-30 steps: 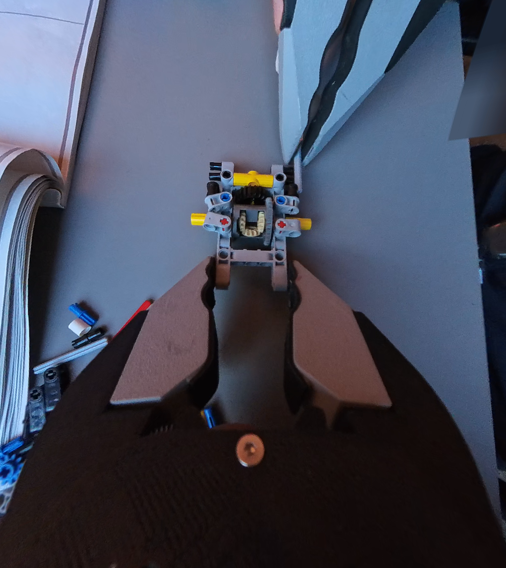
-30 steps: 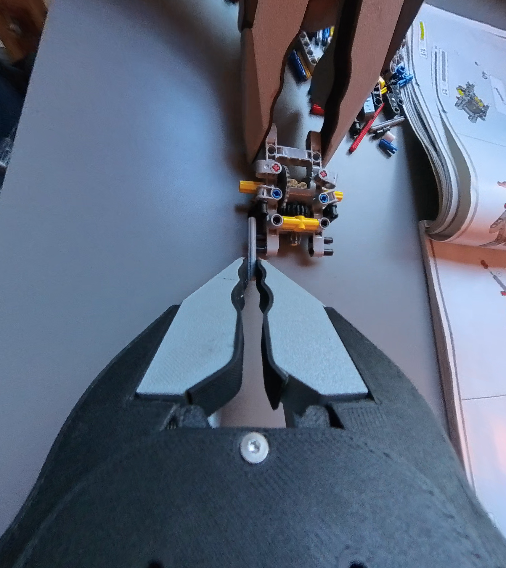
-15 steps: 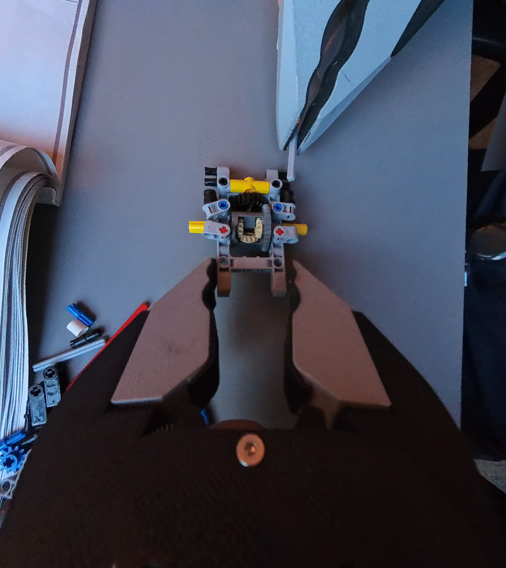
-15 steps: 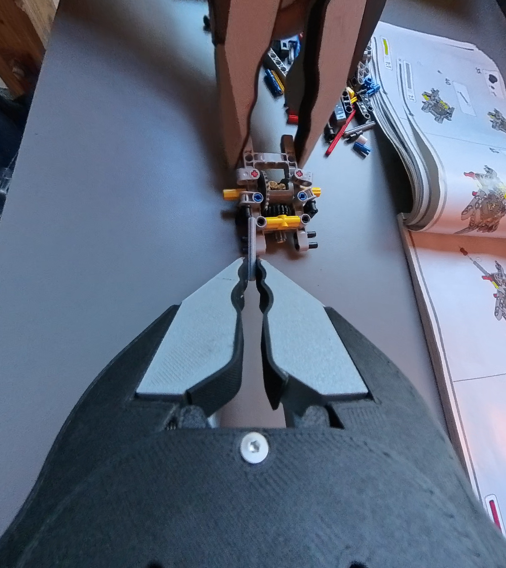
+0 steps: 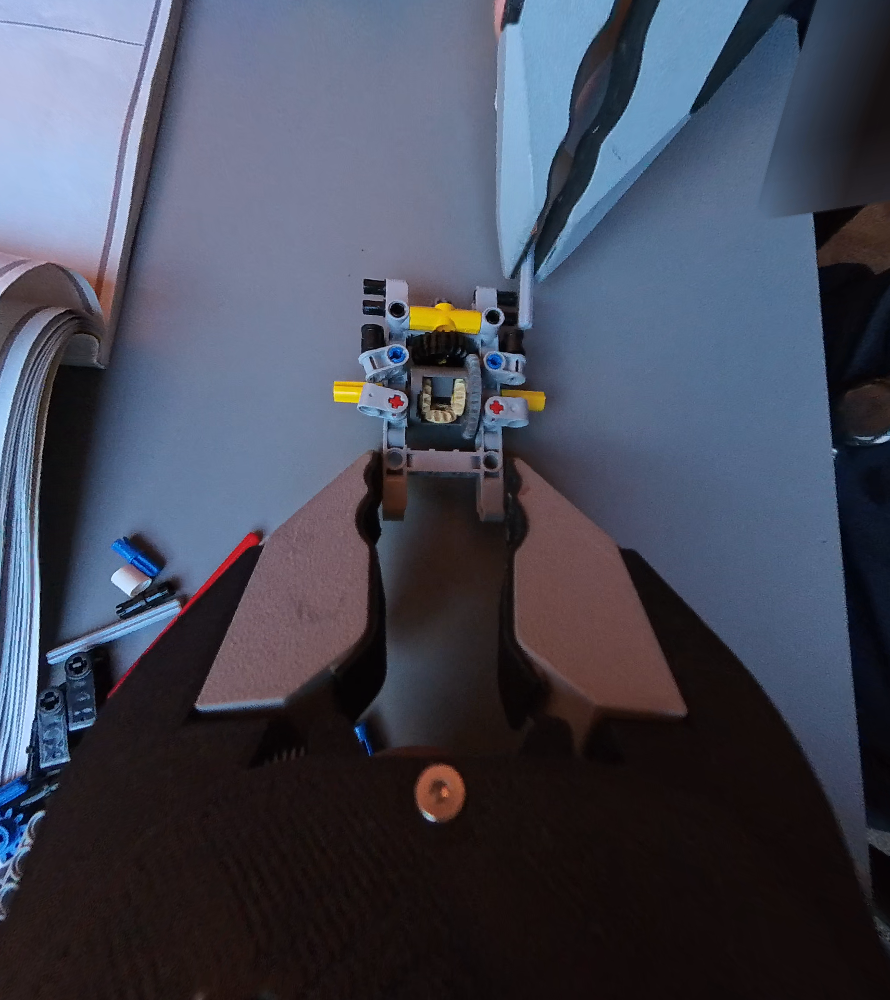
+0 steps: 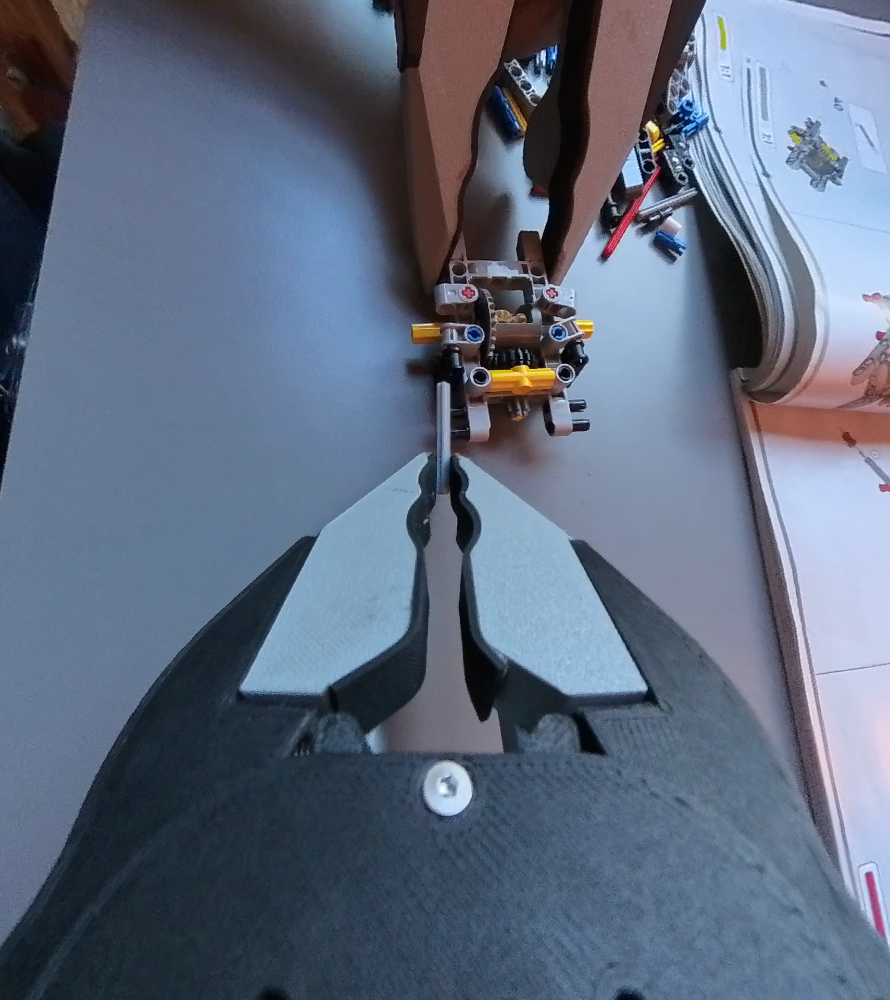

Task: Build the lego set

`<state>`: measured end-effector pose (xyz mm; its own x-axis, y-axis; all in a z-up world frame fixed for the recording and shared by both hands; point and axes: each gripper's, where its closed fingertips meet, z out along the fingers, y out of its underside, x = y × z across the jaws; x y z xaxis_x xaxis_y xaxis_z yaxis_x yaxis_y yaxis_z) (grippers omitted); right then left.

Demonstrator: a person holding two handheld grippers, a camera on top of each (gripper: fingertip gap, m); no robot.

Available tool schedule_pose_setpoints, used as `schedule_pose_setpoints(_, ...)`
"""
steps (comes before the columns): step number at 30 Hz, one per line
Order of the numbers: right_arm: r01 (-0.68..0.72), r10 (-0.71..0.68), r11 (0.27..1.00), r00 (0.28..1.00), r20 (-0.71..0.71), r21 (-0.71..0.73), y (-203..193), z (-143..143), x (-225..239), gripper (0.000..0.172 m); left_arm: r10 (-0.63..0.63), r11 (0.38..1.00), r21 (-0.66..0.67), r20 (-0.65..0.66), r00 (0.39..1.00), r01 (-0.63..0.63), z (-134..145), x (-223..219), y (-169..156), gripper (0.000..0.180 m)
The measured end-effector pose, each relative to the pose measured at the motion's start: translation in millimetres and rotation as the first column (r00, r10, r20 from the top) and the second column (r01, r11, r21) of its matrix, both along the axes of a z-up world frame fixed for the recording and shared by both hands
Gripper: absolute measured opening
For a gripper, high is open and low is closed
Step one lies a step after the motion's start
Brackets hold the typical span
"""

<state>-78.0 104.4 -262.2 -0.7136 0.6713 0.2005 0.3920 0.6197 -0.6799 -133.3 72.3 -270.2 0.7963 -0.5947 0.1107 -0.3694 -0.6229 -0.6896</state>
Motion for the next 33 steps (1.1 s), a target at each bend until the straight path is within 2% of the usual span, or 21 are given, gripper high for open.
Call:
schedule_pose_setpoints(9,0.016,-0.015,0.999,1.000,0.022,-0.042,-1.1,2.3,-1.8,0.002,-0.010,1.000,0.001,0.003,1.000,0.010,0.0,-0.3,-0.3,0.043)
schedule_pose_setpoints(24,0.018,-0.018,1.000,1.000,0.014,-0.005,-2.2,-0.8,-4.3,0.002,-0.021,1.000,-0.004,-0.019,1.000,0.021,-0.5,1.2,0.5,0.043)
schedule_pose_setpoints(33,-0.031,0.030,0.998,1.000,0.010,0.046,-2.8,-0.7,0.8,0.001,-0.032,0.998,-0.060,-0.065,0.997,0.029,-1.1,4.8,0.5,0.043)
